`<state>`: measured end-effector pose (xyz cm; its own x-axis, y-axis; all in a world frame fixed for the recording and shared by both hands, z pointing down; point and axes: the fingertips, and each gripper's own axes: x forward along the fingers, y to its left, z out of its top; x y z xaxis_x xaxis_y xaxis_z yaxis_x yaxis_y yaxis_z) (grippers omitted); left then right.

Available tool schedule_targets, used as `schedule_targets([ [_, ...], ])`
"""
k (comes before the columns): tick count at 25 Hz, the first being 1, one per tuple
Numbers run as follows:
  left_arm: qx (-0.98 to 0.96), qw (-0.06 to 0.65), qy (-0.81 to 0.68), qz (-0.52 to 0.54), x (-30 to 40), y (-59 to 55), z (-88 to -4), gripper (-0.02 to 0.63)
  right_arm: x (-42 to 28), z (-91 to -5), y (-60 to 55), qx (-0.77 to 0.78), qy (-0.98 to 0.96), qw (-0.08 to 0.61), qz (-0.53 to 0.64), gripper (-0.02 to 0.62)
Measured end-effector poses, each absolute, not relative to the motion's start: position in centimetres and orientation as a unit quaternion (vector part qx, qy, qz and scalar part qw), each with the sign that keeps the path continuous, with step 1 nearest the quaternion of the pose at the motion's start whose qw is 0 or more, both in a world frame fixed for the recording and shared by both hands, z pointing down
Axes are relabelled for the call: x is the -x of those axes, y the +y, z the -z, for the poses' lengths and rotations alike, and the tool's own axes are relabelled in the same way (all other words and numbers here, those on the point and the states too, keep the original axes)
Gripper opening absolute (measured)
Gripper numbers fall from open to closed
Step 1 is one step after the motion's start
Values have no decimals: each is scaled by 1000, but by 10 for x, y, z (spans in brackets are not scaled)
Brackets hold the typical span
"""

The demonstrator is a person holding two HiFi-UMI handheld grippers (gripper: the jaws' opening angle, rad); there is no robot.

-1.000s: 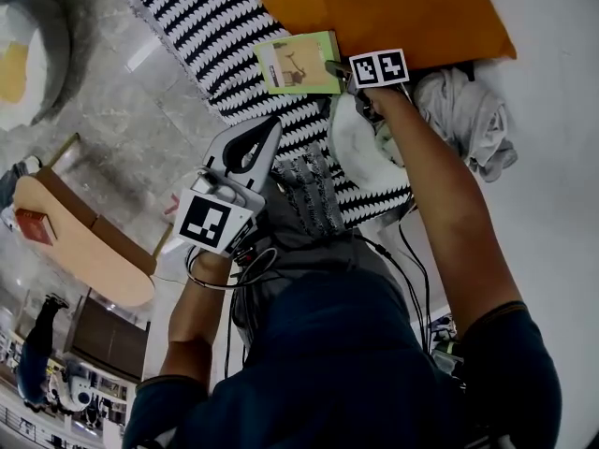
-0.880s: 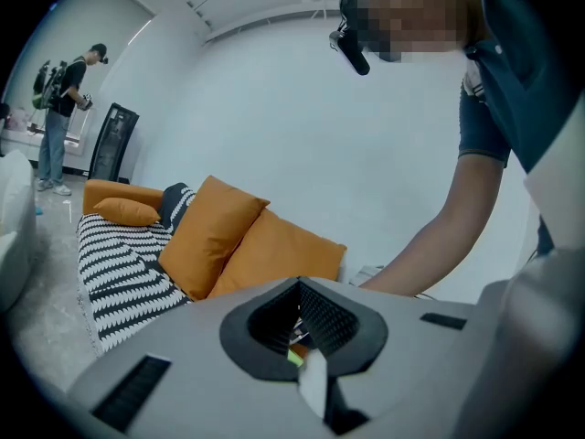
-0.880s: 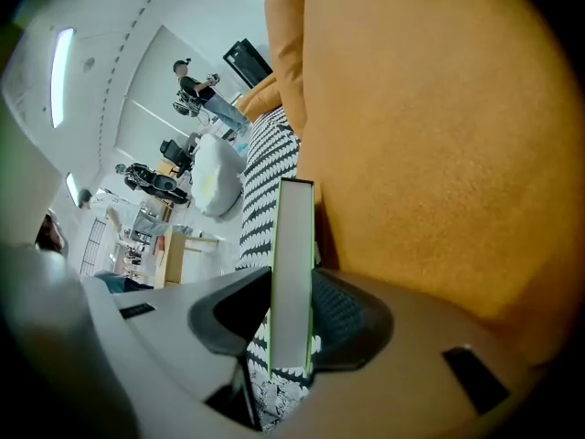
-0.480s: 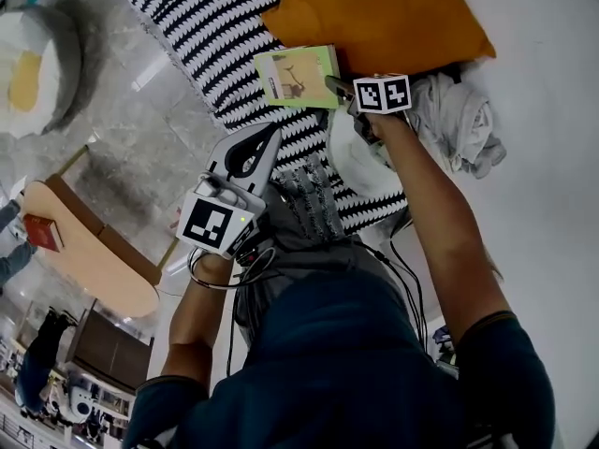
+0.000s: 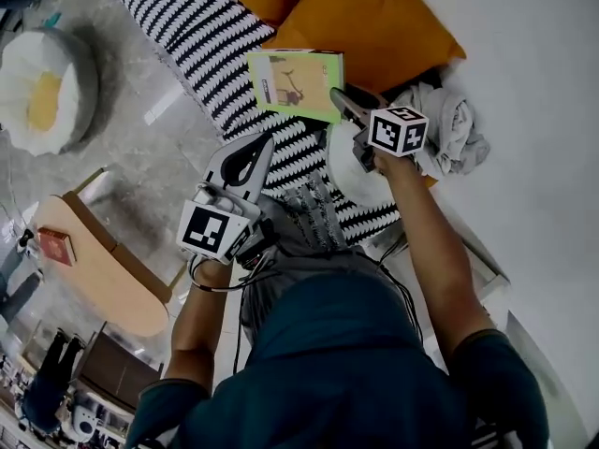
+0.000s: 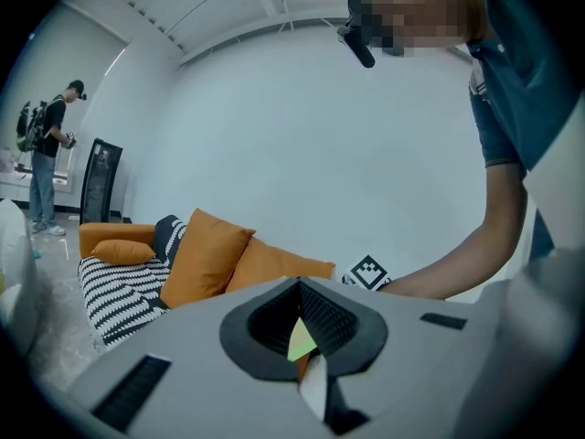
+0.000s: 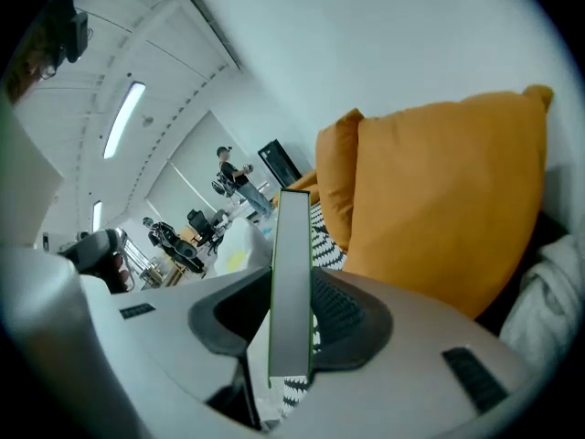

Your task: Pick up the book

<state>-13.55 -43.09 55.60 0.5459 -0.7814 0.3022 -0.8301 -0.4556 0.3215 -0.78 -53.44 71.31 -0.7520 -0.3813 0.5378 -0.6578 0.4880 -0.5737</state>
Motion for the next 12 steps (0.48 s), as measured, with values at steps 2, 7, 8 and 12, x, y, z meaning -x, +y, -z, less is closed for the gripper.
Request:
schedule_targets([
  [2,-850,213,-478,-59,136,-427,-545,2,3,-681,-534,-318,-854,142,-386,144],
  [7,-860,178,-476,-51,132,-415,-515,2,-10,-598,-530,-334,-875,71,-342,143],
  [8,-861,172,-476,-52,131,-413,-509,3,-14,-582,-528,-337,-879,58,-332,143],
  [12,-863,151,-479,-56,129,-404,-488,3,-27,-522,-519,-347,-893,11,-288,143],
])
